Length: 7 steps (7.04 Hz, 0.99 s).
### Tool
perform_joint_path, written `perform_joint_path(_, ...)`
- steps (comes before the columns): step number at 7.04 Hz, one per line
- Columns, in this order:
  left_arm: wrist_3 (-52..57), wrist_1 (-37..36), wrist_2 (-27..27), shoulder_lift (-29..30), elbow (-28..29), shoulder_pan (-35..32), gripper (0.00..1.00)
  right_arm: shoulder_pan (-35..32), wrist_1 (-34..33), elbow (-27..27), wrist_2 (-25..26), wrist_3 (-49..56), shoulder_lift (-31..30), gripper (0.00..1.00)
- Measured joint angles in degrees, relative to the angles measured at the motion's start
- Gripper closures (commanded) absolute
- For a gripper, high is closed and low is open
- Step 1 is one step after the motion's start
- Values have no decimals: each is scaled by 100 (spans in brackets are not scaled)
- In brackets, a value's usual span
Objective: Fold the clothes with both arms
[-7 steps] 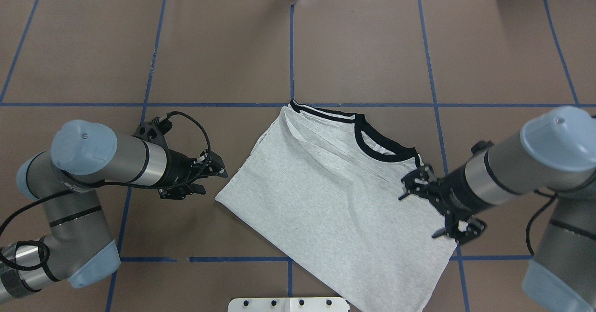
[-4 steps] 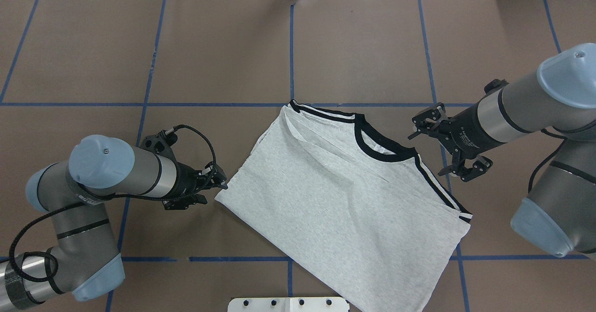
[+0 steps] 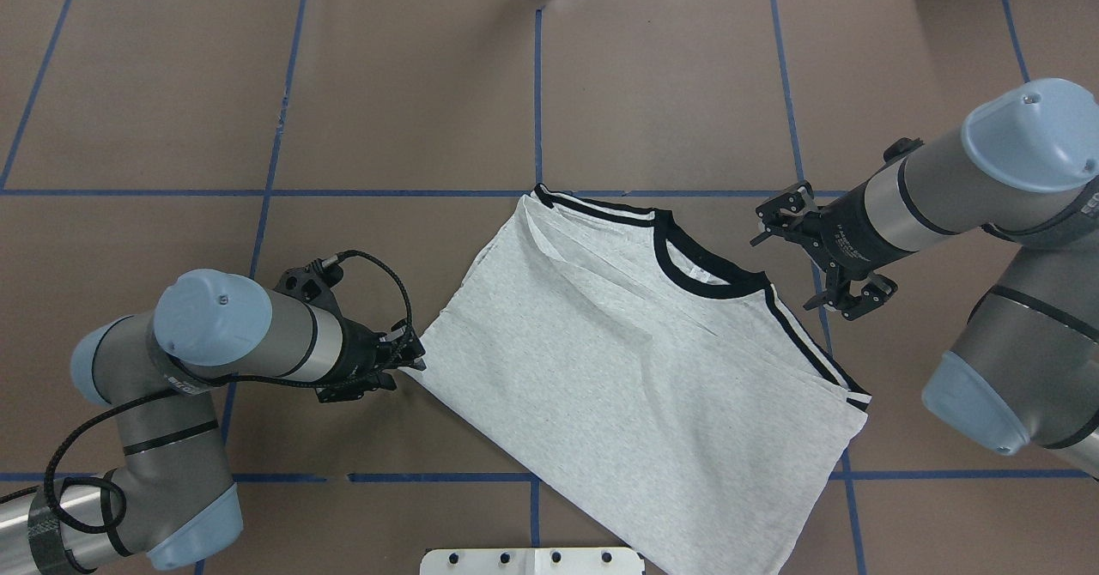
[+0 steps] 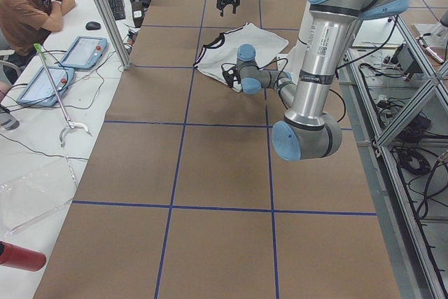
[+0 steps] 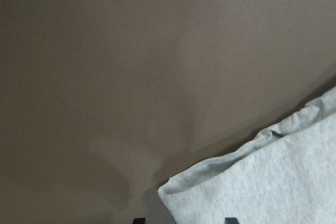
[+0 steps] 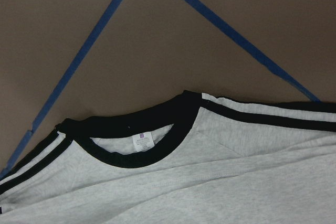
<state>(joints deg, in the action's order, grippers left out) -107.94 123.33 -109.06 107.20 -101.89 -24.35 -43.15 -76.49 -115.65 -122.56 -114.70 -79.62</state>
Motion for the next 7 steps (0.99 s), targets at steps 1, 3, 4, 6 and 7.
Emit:
perform_joint_path(1, 1, -4, 17, 6, 24, 6, 68, 25, 2, 34, 32, 0, 5, 0)
perform_joint_path(3, 7, -10, 28, 7, 39, 5, 86, 72, 2, 60, 77, 1, 3, 0)
perform_joint_path(4, 9, -11, 29, 9, 41, 2, 100, 87, 2, 63, 87, 1, 0, 0)
perform_joint_path(6, 63, -9, 33, 11, 117, -16, 100, 92, 2, 62, 92, 1, -4, 0)
perform_joint_path(7, 116, -7, 34, 11, 156, -48, 100, 91, 2, 46, 91, 1, -3, 0)
